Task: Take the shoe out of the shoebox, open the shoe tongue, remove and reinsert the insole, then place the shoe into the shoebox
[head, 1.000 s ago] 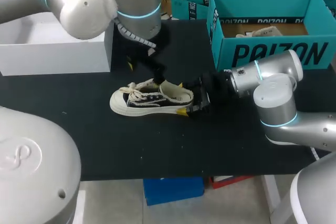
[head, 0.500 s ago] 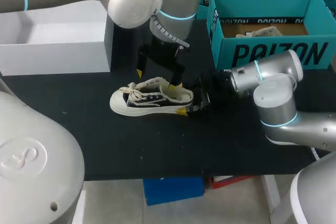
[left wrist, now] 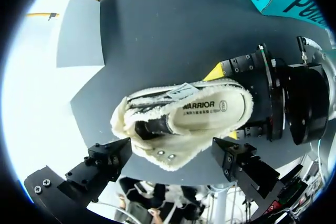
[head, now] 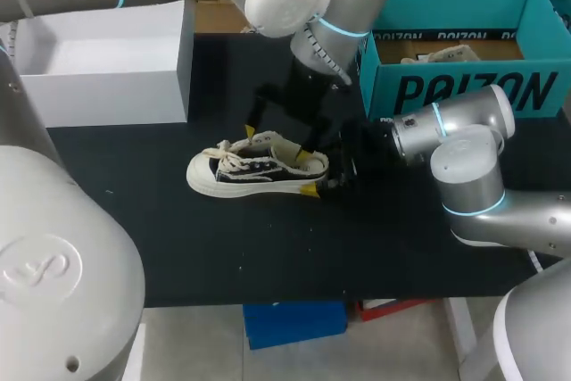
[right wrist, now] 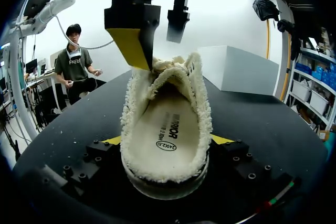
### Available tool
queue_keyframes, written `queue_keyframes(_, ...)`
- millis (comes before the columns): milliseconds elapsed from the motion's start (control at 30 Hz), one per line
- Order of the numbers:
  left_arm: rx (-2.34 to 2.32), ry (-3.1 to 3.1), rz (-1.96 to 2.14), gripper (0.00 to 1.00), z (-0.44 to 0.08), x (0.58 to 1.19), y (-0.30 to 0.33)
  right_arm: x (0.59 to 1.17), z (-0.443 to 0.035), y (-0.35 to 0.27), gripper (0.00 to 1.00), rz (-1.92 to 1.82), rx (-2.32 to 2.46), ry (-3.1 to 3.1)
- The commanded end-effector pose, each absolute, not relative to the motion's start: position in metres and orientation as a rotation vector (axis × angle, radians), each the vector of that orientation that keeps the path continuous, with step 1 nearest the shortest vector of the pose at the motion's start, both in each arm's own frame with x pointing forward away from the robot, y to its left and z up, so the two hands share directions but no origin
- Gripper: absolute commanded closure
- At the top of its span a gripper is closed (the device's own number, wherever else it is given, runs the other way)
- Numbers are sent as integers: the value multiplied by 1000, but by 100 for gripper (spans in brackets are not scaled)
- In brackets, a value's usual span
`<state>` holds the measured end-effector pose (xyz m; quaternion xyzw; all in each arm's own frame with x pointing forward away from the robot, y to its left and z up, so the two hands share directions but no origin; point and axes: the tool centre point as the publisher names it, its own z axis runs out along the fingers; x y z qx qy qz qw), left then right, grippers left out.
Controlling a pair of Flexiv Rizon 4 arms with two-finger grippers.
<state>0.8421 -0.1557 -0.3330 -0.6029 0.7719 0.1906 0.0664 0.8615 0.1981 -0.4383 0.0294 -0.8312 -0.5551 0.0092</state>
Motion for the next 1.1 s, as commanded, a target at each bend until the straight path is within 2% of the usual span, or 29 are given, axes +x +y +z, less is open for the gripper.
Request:
queue_keyframes(33,-1824,2291,602,0,-338,843,-158,862,-440,200,100,-1732,90,-2597)
queue_keyframes(800,-1800,2077,538,0,-358,836,-136,862,-440,200,100,-1732,90,-2597)
queue_keyframes(933,-1786,2060,536,3,-361,836,-135,862,-440,200,100,-1732,90,-2597)
queue_keyframes(1000,-1787,2057,539,8,-363,837,-134,862,-440,200,100,-1732,90,-2597)
queue_keyframes(1067,-1791,2052,547,19,-365,839,-133,862,-440,200,100,-1732,90,-2597)
queue_keyframes(1100,-1792,2051,548,45,-366,839,-133,862,-440,200,100,-1732,90,-2597)
